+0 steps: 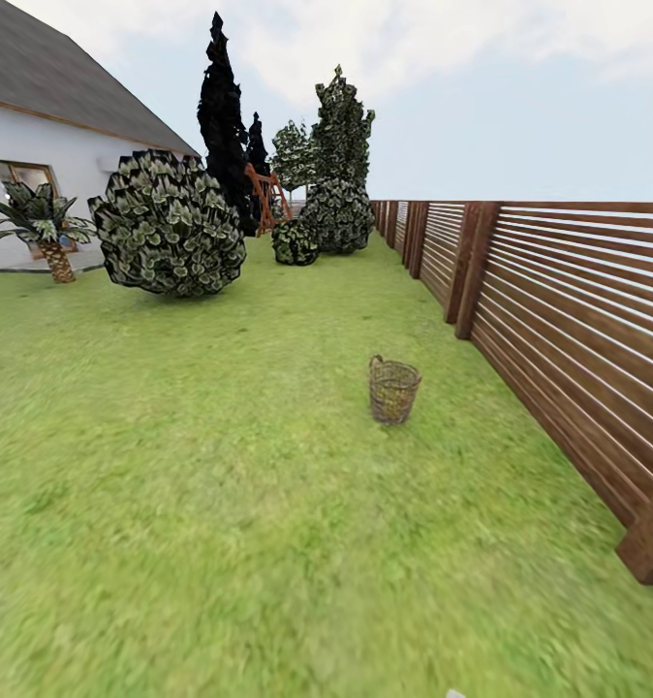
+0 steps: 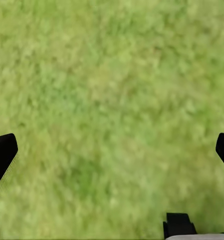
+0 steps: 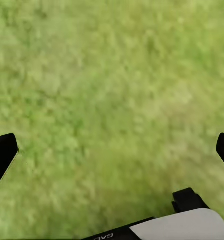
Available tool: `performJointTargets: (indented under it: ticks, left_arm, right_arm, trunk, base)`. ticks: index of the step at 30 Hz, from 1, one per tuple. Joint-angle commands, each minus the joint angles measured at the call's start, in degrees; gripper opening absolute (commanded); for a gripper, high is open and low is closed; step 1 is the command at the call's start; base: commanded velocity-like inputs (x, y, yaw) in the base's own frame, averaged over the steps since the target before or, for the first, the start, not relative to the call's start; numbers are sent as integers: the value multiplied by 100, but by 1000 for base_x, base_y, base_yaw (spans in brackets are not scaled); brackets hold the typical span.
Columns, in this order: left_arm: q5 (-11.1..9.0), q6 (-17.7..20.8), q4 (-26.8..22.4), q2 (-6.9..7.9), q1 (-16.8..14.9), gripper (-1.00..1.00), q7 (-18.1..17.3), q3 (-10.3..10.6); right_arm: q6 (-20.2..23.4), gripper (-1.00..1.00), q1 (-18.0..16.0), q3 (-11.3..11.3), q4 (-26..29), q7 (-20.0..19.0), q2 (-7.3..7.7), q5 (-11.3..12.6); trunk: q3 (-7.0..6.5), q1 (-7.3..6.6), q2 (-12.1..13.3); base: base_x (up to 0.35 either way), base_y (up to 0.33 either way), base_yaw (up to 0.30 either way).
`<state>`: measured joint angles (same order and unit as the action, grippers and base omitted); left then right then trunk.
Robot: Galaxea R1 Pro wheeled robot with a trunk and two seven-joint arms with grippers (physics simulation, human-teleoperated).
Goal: Take the three Easter eggs out of the wicker basket on the lawn in the garden, then place them on the lawn next to a single tree (choose any tree) so that all three eggs are next to the same tree and none are left in the basket.
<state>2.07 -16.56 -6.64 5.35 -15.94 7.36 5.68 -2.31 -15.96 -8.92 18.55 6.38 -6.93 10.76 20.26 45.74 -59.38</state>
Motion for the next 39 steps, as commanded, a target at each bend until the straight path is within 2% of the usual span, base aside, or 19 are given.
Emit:
performJointTargets:
  ticks: [1, 39]
  left_arm:
    - [22, -14, 5, 1, -3, 100, 47, 47]
    - [20, -14, 3, 5, -4, 100, 47, 37]
  right_arm:
    - [-24, 100, -3, 5, -1, 13, -2, 59]
    - [-35, 100, 6, 5, 14, 8, 0, 53]
  trunk:
    - [6, 3, -4]
    - [6, 3, -4]
  base:
    - [260, 101, 0]
    - [260, 97, 0]
